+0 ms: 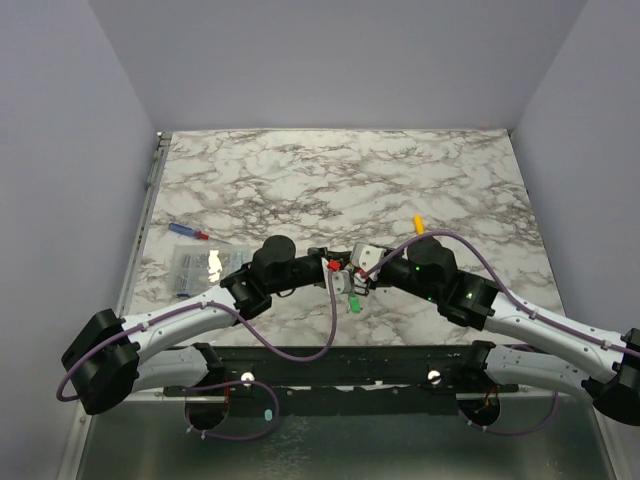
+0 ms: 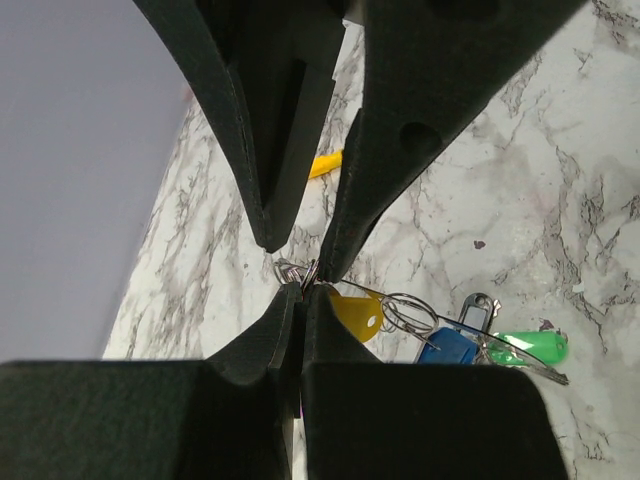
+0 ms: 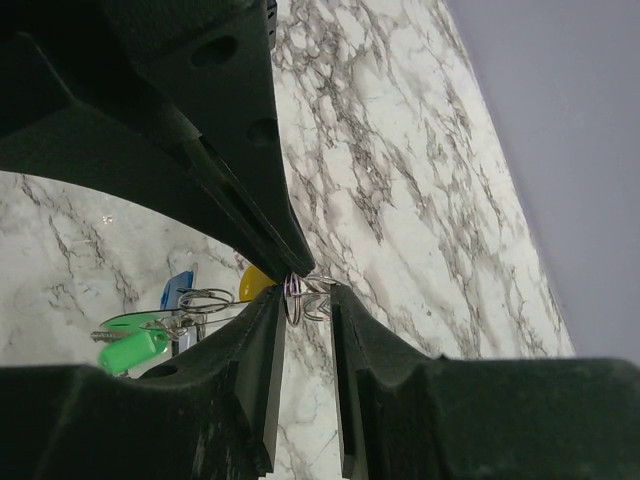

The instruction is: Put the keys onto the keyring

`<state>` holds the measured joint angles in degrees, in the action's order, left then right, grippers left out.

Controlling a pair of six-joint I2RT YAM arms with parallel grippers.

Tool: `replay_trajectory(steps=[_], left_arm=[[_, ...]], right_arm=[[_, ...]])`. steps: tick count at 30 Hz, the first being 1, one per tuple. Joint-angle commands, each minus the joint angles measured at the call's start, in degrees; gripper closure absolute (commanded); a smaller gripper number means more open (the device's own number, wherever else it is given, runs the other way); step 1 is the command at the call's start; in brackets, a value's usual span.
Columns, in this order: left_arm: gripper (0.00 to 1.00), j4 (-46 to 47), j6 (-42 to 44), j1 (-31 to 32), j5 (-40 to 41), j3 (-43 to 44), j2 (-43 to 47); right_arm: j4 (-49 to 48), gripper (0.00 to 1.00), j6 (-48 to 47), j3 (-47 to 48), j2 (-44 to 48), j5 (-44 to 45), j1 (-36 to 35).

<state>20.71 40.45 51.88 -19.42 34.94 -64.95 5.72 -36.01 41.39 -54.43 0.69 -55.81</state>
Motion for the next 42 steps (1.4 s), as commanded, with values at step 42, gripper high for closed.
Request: replay_trajectory(steps=[42], left_arm=[[1.00, 4.78, -0.68, 0.70, -3.22, 0.75, 1.78]], right_arm=[[-4.49, 0.72, 0.59, -3.18, 3.55, 4.53, -0.26]])
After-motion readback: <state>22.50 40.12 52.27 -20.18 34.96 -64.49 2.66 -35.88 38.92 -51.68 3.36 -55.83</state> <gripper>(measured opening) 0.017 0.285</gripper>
